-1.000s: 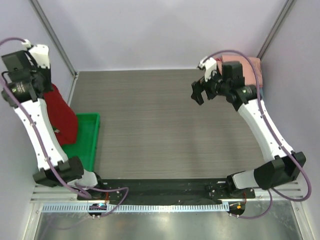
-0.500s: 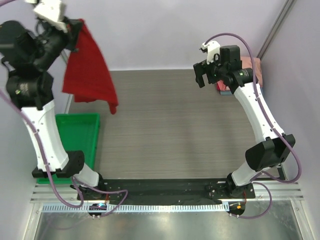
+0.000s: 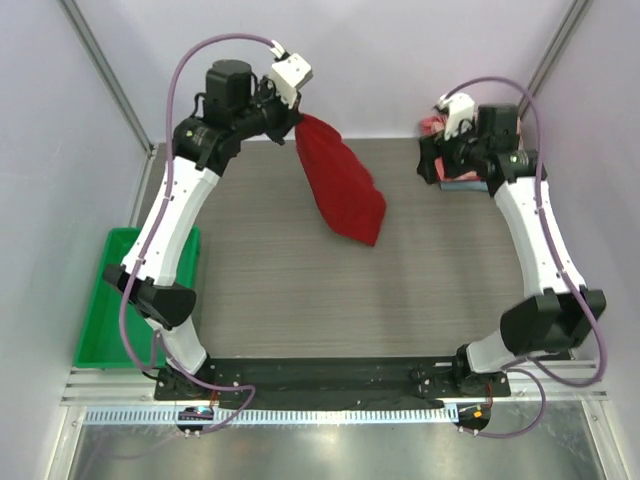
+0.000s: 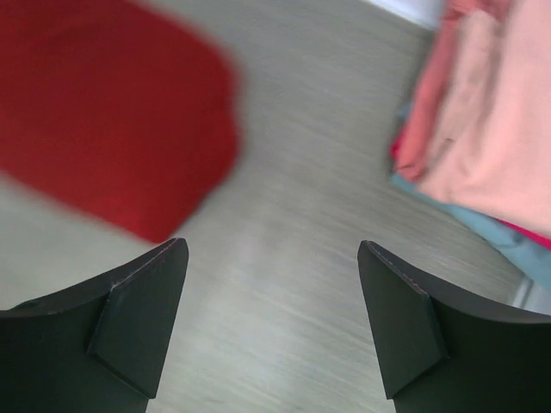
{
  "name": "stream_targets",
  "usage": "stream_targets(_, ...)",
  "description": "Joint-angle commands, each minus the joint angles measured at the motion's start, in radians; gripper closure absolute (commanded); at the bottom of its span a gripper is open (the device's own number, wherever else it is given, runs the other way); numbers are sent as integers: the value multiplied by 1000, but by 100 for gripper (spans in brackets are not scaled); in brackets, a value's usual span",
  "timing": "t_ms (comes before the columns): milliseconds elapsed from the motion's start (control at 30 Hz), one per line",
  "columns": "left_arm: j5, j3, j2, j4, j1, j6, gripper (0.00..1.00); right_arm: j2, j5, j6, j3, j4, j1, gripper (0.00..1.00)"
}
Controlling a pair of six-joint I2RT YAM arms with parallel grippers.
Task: Fold and stack the t-shirts
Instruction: Move the tshirt to the center of the board, then flatten the tshirt out
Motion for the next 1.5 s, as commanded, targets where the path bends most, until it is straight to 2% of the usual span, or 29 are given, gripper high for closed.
stream_targets(0,-73,-174,-82,197,5,-163,100,-185,-150,-187,-162,-72,130,16)
stream_targets(167,-89,-133,-16,180,1,-225,100,-279,-201,-230,-336,-68,258,16)
stream_targets(233,-105,-125,7,171,-1,-228,100,-267,-205,-255,-369,-52,325,9)
stream_targets(367,-180,-151,27,142,-5,-187,100,-190,-105,-353,-480,-16,416,8)
stream_targets(533,-267,-262,41,128,-2,-136,100,-158,22,-459,-640,280,477,14)
stream_targets(700,-299,-319,58,130,-1,-85,100,20,82,-468,-639,415,482,26)
stream_targets(867,-299,-329,63,125,13,-85,100,77,123,-441,-633,573,482,28)
stream_targets(1200,-337,-372,50,122,21,-87,100,267,61,-412,-502,528,483,35)
stream_targets(1233,-336,-374,49,122,28,-88,100,293,61,-404,-495,512,483,36)
stream_targets(1300,-330,-372,50,119,39,-94,100,315,54,-402,-461,468,486,49)
stream_targets(1433,-313,-365,52,117,53,-108,100,332,74,-399,-435,429,486,62)
stream_targets(1467,-311,-363,52,117,56,-108,100,326,77,-402,-436,422,486,69)
